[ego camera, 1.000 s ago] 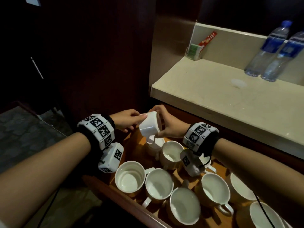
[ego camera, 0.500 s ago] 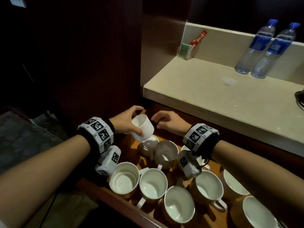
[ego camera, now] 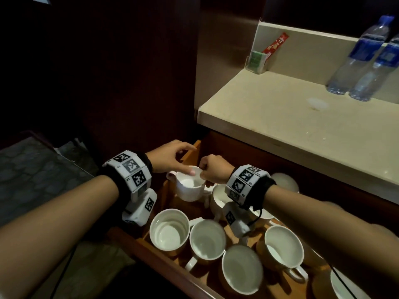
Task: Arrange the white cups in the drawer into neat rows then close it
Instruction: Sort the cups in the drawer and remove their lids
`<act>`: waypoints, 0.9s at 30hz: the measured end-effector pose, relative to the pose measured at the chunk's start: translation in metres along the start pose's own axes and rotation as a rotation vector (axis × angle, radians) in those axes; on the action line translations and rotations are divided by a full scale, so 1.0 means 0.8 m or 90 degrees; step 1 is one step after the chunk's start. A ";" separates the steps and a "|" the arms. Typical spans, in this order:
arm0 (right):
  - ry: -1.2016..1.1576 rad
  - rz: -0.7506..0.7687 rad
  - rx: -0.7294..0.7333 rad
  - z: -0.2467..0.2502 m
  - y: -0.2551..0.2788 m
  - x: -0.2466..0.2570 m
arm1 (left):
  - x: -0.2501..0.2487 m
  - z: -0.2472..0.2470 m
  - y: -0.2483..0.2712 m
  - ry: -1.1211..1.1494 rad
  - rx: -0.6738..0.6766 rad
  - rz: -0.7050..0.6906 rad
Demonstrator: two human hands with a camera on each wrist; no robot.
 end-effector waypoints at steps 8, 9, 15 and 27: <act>0.168 0.004 0.062 -0.026 -0.013 -0.011 | 0.029 0.005 0.008 0.081 -0.065 0.009; 0.199 0.014 0.069 -0.029 -0.014 -0.012 | 0.031 0.005 0.008 0.080 -0.066 0.011; 0.321 0.019 0.082 -0.051 -0.014 -0.010 | 0.037 0.005 0.004 0.086 -0.073 0.006; 0.354 0.014 0.100 -0.053 -0.025 -0.007 | 0.035 0.004 -0.003 0.078 -0.036 -0.019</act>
Point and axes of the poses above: each hand's wrist, its own y-axis away from the middle knuckle, its own z-axis out of the back of the hand, x = y × z, the point moved 3 cm from there along -y, towards the middle knuckle, and after that the axes turned 14 degrees about -y, right-handed, at the moved point
